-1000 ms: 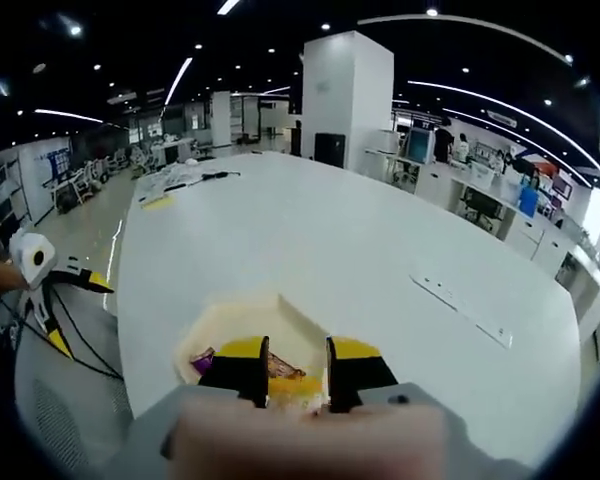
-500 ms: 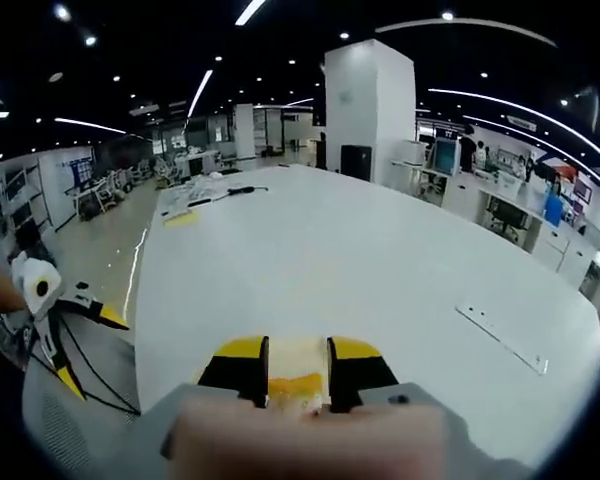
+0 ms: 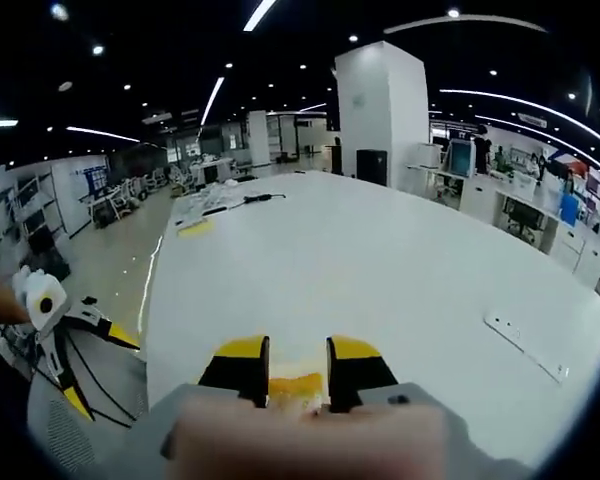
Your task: Place the target food into the container with the food tongs after gripping and lifting it, then release it inside without dropping or visibly crushing the food.
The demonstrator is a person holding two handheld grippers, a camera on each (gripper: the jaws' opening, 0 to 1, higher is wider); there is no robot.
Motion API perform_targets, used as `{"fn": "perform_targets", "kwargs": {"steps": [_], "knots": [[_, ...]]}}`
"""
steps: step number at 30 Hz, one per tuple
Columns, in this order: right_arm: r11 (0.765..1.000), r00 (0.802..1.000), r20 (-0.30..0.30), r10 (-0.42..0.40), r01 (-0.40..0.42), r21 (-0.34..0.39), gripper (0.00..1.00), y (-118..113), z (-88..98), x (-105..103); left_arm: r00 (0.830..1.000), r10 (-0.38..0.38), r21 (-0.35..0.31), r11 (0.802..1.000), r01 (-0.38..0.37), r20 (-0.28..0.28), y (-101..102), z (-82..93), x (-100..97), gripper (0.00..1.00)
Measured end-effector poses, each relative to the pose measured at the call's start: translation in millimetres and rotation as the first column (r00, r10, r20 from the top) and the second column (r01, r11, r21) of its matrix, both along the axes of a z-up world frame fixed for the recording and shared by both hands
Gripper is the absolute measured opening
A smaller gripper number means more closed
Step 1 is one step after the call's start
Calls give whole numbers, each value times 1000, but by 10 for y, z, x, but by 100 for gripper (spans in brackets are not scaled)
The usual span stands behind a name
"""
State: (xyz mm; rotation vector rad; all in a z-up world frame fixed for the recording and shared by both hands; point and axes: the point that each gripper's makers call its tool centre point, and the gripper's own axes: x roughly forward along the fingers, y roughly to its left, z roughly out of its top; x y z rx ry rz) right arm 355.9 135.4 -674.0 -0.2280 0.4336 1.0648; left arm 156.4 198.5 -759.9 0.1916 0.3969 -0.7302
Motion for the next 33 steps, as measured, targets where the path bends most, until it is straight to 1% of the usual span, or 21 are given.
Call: {"fn": "perform_targets", "kwargs": {"steps": [2,3,5,6,7,8,10,11,18,21,24,25,30,33], "knots": [[1000,1000,6,10,-10,-7,22,28,-15,-15,1000,0,0,1000,0,0,0,-1,-1,79],[1000,1000,-6,19,-19,-4,22,36,-20,-36,1000,0,0,1000,0,-1,0,-1,-2,79],[1000,1000,7,20,-20,6,23,45,-1,-24,1000,0,0,1000,0,-1,1,-2,-2,79],[1000,1000,-4,23,-23,6,24,52,-8,-27,1000,0,1,1000,0,-1,1,-3,-2,79],[1000,1000,3,29,-29,6,26,59,-6,-23,1000,0,1,1000,0,-2,1,-4,-2,79],[999,999,-4,39,-39,4,26,66,-14,-35,1000,0,1,1000,0,-2,1,-5,-3,79],[999,999,19,33,-33,-6,25,50,-12,-2,1000,-1,1,1000,1,-3,2,-6,-3,79],[999,999,12,34,-34,-6,25,48,-18,1,1000,0,1,1000,0,-4,3,-8,-4,79],[1000,1000,16,25,-25,-4,26,-33,0,28,1000,0,3,1000,0,-8,7,-16,-7,79],[1000,1000,17,14,-14,-18,26,-131,-25,27,1000,2,4,1000,-2,-8,11,-17,-4,79],[1000,1000,15,-9,10,-22,26,-297,-32,32,1000,3,5,1000,-3,-8,12,-18,-3,79],[1000,1000,17,-13,14,-23,26,-321,-32,34,1000,3,5,1000,-3,-9,12,-18,-3,79],[997,998,13,-66,67,-29,27,-629,-53,41,1000,1,4,1000,-1,-10,8,-17,-5,79],[994,995,5,-103,103,-37,27,-828,-101,35,1000,-1,3,1000,1,-11,5,-17,-7,79]]}}
